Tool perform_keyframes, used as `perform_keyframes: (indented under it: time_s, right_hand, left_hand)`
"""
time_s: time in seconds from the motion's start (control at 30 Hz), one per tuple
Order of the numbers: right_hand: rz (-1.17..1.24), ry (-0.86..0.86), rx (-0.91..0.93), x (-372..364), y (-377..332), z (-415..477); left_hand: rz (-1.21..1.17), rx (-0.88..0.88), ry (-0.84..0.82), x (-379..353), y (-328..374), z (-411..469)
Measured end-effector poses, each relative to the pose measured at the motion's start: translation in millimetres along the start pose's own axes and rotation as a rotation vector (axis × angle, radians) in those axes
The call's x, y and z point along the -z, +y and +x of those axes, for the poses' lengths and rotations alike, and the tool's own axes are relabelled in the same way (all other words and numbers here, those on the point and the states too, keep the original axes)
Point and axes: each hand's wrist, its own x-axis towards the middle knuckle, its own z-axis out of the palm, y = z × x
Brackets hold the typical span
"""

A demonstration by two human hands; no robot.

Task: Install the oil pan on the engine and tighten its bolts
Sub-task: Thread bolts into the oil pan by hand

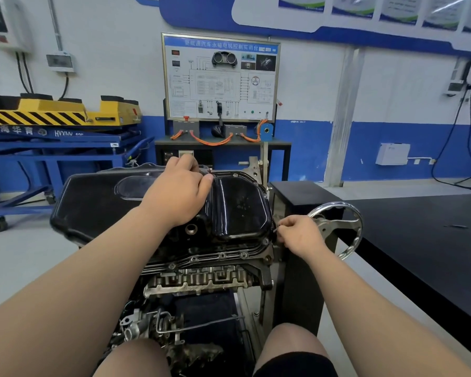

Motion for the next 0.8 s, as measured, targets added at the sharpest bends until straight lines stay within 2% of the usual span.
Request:
perform_keyframes:
  time_s: [0.1,0.17,0.27,0.37,0.43,0.5,0.6,0.67,0.73,0.8]
  right_hand:
    - [0.146,0.124,0.042,5,-10,1]
    - [0.171,0.201,0.164,5,-32,2]
    - [0.057,0.051,0.378,-15,-70,0]
    - [-0.210,-0.119,0.476,-49,-72,-3]
    - [-0.309,-0.101,0.498,-58,-63,-2]
    - [-0.290,-0.082,0.489,-55,-60,2]
    - [-0.337,-0.069,0.518,-57,-55,4]
    - [-0.378,-0.017,0.528,-62,-53,1]
    - [-0.392,0.028,0.518,-64,-53,-1]
    - [-0.397,0.036,0.504,-65,-55,-2]
  left_hand:
    - [-0.001,-0.011,0.014,-1,1,-5]
    - [-0.011,-0.017,0.012,-2,2,-8]
    - [-0.042,-0.007,0.011,-1,3,-10]
    - [-0.066,0.012,0.061,-1,2,-12]
    - [-0.119,0.025,0.124,1,3,-15]
    - [-0.177,0.043,0.199,7,3,-25]
    - [0.049,0.032,0.359,14,-13,-63]
    - [0.197,0.100,0.468,14,-27,-96]
    - [0.204,0.200,0.547,8,-30,-119]
    - [0.162,0.298,0.542,-1,-20,-128]
